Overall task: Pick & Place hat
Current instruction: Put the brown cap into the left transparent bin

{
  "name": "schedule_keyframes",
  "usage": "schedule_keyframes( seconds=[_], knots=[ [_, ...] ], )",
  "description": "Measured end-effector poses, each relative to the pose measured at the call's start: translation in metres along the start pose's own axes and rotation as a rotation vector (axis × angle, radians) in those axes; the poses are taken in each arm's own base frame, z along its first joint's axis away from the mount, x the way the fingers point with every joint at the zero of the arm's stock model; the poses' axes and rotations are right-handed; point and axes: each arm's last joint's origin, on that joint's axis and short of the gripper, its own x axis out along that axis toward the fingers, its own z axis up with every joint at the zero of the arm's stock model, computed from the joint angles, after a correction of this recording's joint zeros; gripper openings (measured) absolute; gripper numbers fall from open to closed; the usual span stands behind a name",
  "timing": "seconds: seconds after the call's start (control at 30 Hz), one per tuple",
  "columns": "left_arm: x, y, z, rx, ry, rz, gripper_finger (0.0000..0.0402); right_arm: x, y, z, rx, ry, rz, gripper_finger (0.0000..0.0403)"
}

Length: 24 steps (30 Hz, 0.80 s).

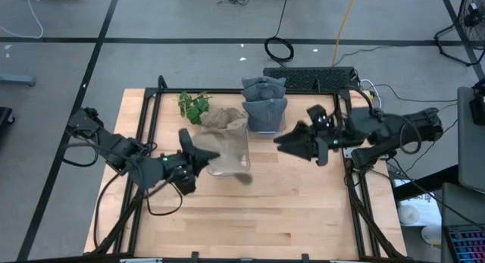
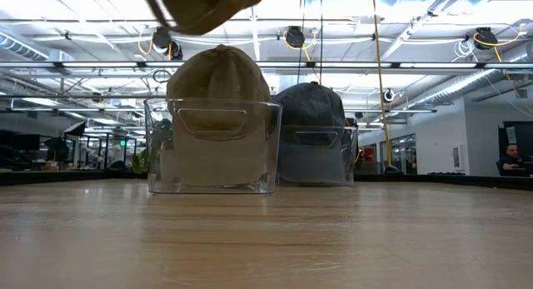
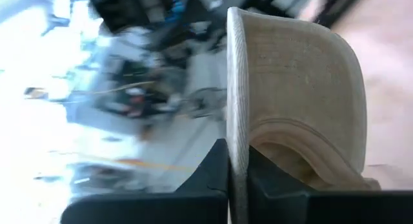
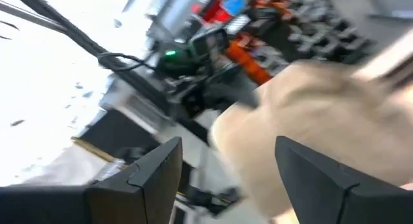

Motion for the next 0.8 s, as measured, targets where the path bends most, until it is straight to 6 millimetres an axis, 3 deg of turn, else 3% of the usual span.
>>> schedule_keyframes(
  seconds=[0.3,0.57,0.8],
  knots=[
    [-0.009,0.021,0.013,0.328,0.144,0.261,0.0008,0.012,-0.005,-0.041,0.200,-0.071,0.262,0.0238],
    [-0.010,0.023,0.014,0.488,0.171,0.267,0.0008,0.010,-0.050,-0.090,0.494,-0.279,0.243,0.0238],
    [0.013,0.024,0.015,0.650,0.154,0.271,0.0008,-0.001,-0.072,-0.103,0.573,-0.396,0.322,0.0238]
  ],
)
